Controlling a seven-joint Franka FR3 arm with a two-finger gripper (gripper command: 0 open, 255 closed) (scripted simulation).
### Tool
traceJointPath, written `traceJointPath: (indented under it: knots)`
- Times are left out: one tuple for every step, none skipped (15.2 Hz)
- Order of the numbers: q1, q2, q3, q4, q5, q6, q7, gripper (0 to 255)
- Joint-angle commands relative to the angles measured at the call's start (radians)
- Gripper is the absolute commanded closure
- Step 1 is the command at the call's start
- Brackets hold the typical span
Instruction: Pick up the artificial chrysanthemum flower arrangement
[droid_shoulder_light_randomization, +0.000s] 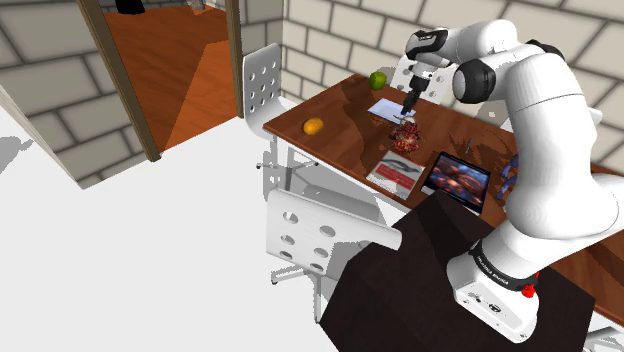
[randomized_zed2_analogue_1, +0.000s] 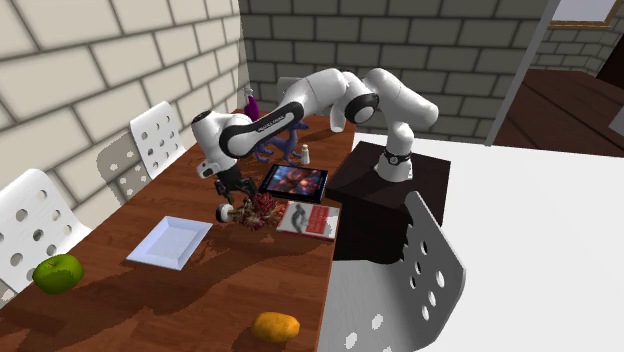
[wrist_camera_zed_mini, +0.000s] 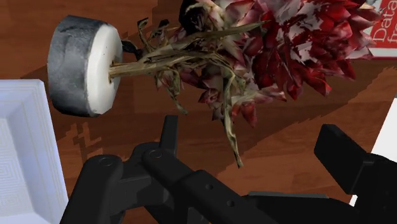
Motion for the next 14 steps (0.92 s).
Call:
traceJointPath:
  knots:
    - [0.0,0.012,0.003,-0.005,0.003,0.016,-0.003,0]
    - [0.0,0.018,0.004,-0.007,0.005,0.025,-0.005,0]
    - [0.0,0.025,0.006,-0.009,0.007,0.033,-0.006,0]
    - [-0.001,0.036,0.008,-0.01,0.009,0.045,-0.008,0]
    - [-0.001,0.036,0.008,-0.01,0.009,0.045,-0.009,0]
    - [-0.001,0.036,0.008,-0.01,0.009,0.045,-0.008,0]
    - [-0.002,0.036,0.008,-0.01,0.009,0.044,-0.009,255]
    - [-0.002,0.037,0.008,-0.008,0.009,0.043,-0.009,255]
    - [-0.002,0.037,0.008,-0.007,0.009,0.044,-0.008,255]
    - [-0.001,0.037,0.008,-0.008,0.009,0.044,-0.008,255]
    - [-0.002,0.038,0.008,-0.007,0.009,0.044,-0.008,255]
    - [-0.002,0.038,0.009,-0.006,0.01,0.044,-0.008,255]
    - [-0.002,0.038,0.009,-0.006,0.01,0.044,-0.008,255]
    - [-0.001,0.038,0.009,-0.007,0.01,0.044,-0.008,255]
